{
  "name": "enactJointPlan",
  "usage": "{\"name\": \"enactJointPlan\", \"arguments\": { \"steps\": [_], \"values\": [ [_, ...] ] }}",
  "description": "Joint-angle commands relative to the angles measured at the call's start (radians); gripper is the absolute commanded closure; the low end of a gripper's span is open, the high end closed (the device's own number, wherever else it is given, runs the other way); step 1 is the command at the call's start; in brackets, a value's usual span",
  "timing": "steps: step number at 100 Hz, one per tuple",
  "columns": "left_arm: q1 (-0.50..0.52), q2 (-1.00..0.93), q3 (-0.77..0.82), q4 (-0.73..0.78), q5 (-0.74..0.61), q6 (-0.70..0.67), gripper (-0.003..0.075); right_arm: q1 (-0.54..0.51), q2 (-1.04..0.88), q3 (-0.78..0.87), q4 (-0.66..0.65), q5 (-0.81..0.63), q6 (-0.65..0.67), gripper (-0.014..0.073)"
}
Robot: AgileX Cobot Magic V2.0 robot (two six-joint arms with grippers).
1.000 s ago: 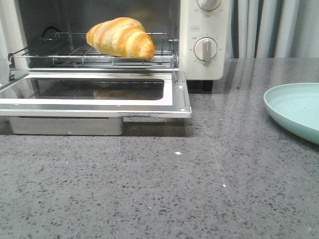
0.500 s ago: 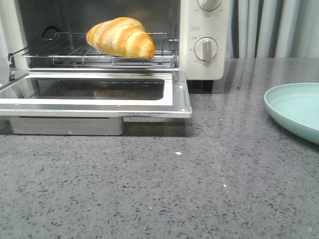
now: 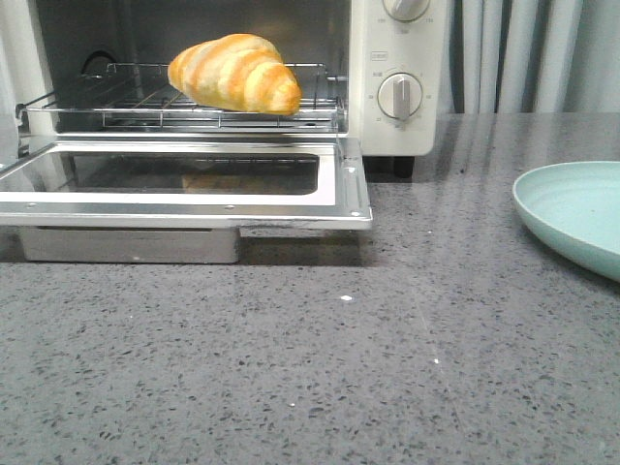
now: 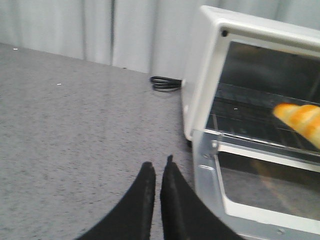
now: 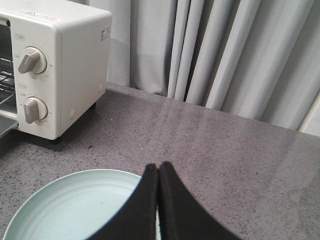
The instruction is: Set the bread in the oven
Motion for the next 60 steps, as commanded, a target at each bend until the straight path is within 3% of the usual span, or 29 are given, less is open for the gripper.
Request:
{"name": "enactJointPlan", "arguments": {
  "steps": [1, 11, 26, 41, 60],
  "values": [
    [0.0, -0.012, -0.026, 0.197, -0.109, -0.175, 0.074, -0.001, 0.011, -0.023, -0.054, -0.041, 0.0, 0.0651],
    [0.0, -0.039, -0.006, 0.345, -0.192, -0.255, 0.074, -0.001, 0.011, -0.023, -0.054, -0.041, 0.0, 0.0651],
    [-0.004, -0.123, 0.07, 0.415, -0.35, -0.316, 0.074, -0.001, 0.011, -0.023, -0.054, -0.041, 0.0, 0.0651],
    [-0.06, -0.203, 0.144, 0.52, -0.35, -0.429, 0.074, -0.001, 0.011, -0.023, -0.054, -0.041, 0.0, 0.0651],
    [-0.165, -0.233, 0.184, 0.609, -0.352, -0.434, 0.074, -0.001, 0.011, -0.023, -0.054, -0.041, 0.0, 0.0651]
  ]
}}
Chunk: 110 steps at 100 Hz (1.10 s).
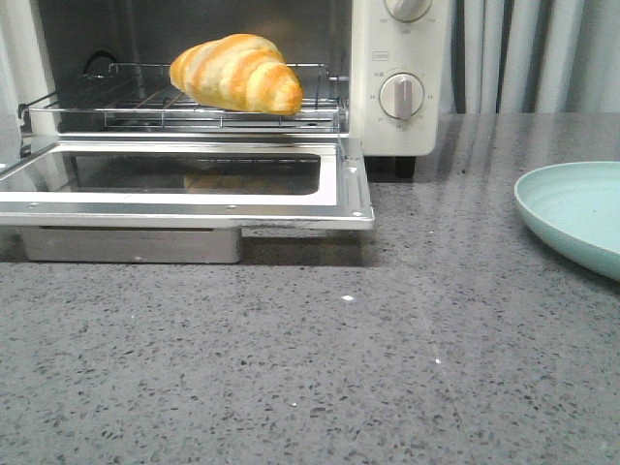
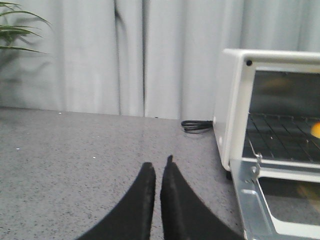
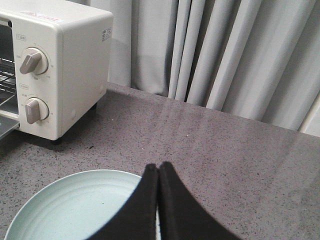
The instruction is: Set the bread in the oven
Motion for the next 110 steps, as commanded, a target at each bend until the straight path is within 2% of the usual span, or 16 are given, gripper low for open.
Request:
{"name": "enactJointPlan", "arguments": {
  "steps": [1, 17, 38, 68, 110],
  "values": [
    [-0.035, -0.031, -0.018, 0.045, -0.088, -0.016, 0.074, -0.001, 0.011, -0.023, -0.054, -0.041, 0.0, 0.0651],
    [-0.044, -0.031, 0.017, 0.049, -0.11, -0.016, 0.074, -0.001, 0.011, -0.023, -0.054, -0.041, 0.0, 0.0651],
    [-0.05, -0.031, 0.123, 0.044, -0.249, -0.11, 0.074, -0.001, 0.011, -0.023, -0.054, -0.041, 0.0, 0.0651],
    [-0.149, -0.031, 0.139, 0.095, -0.271, -0.117, 0.074, -0.001, 0.011, -0.023, -0.054, -0.041, 0.0, 0.0651],
    [-0.149, -0.031, 0.139, 0.047, -0.262, -0.117, 0.074, -0.001, 0.011, -0.023, -0.054, -0.041, 0.0, 0.0651]
  ]
}}
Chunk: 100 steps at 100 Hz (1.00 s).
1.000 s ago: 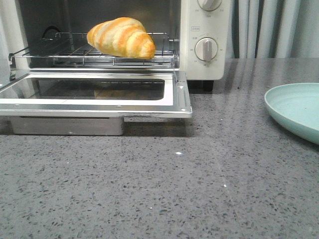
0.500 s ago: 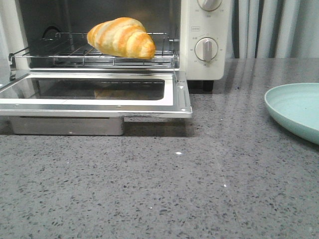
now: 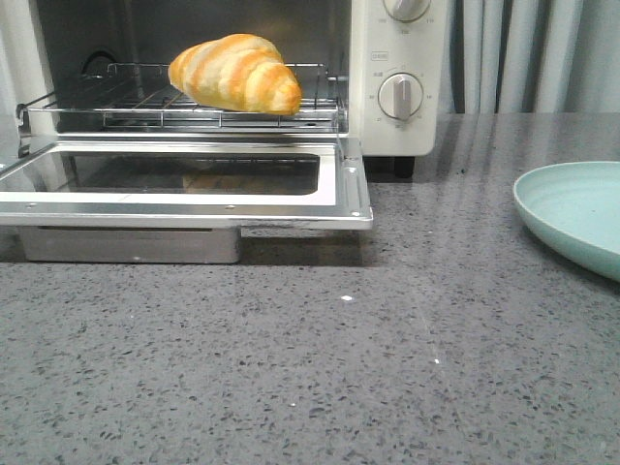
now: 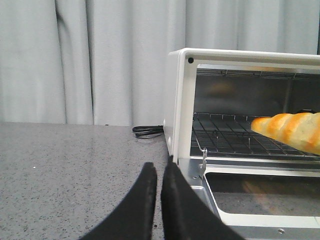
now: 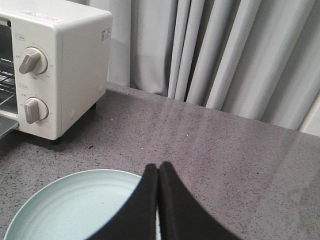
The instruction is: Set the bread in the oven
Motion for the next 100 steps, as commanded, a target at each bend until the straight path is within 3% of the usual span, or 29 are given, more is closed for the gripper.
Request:
{"name": "enactJointPlan", "arguments": {
  "steps": [1, 37, 100],
  "values": [
    [-0.006, -0.031, 0.022, -0.026, -0.069, -0.009, 0.074, -0.001, 0.011, -0.023, -0.056, -0.041, -0.002, 0.0651],
    [-0.006, -0.031, 0.022, -0.104, -0.023, 0.072, 0.074, -0.001, 0.011, -0.023, -0.056, -0.041, -0.002, 0.0651],
    [-0.006, -0.031, 0.022, -0.106, -0.025, 0.08, 0.074, -0.001, 0.011, -0.023, -0.056, -0.041, -0.002, 0.0651]
  ]
}}
